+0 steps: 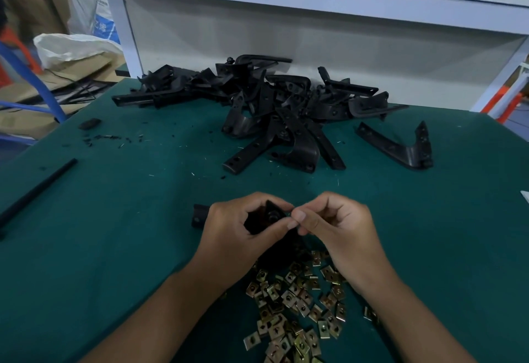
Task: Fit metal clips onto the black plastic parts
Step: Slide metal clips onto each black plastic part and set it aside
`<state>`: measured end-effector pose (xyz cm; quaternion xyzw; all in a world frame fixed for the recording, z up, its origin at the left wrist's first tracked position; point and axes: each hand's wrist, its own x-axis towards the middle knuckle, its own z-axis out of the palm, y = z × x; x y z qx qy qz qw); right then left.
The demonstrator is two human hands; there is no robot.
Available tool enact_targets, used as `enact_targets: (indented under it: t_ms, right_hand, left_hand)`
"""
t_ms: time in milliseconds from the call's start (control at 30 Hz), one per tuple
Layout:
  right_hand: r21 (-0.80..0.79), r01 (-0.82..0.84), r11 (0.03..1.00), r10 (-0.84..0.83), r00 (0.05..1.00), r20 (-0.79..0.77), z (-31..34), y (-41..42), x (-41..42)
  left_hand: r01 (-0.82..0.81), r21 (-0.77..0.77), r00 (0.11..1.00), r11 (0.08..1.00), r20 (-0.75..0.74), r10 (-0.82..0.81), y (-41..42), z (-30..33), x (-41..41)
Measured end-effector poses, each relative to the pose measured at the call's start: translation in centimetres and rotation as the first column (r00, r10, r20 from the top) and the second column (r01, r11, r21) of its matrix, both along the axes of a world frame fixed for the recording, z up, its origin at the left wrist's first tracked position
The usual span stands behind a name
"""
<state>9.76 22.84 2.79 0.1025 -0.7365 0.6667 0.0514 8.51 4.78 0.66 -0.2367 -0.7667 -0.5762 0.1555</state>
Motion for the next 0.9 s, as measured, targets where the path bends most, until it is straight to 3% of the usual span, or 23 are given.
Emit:
enact_targets:
  t_ms: [167,300,433,600,700,900]
  right_hand:
    - [0.043,-0.042,0.998,0.042,0.999,-0.003,0.2,0.2,0.0]
    - [0.174,0.012,0.985,0.003,0.997,-0.082,0.1,0.1,0.2]
    - [0.176,0.068,0.982,-0.050,0.993,-0.107,-0.3,-0.1,0.1]
    - [0.168,0.101,0.981,-0.083,0.991,-0.109,-0.6,0.3,-0.2]
    - [0.188,0.141,0.972,-0.117,0.984,-0.135,-0.7,0.3,-0.3]
    - [0.252,0.225,0.941,-0.171,0.960,-0.220,-0.6,0.2,-0.3]
  left_hand:
    - [-0.004,0.071,0.997,0.997,0.083,-0.001,-0.2,0.3,0.1]
    - [-0.023,0.056,0.997,0.998,0.081,0.019,-0.1,0.2,0.1]
    - [-0.011,0.058,0.995,0.998,0.104,0.005,-0.1,0.1,-0.1]
    - [0.054,0.259,0.950,0.964,0.284,-0.129,-0.4,-0.2,-1.1]
    - [0.084,0.310,0.937,0.947,0.300,-0.181,-0.3,-0.3,-1.3]
    - [0.105,0.273,0.943,0.956,0.278,-0.183,-0.1,-0.2,-1.1]
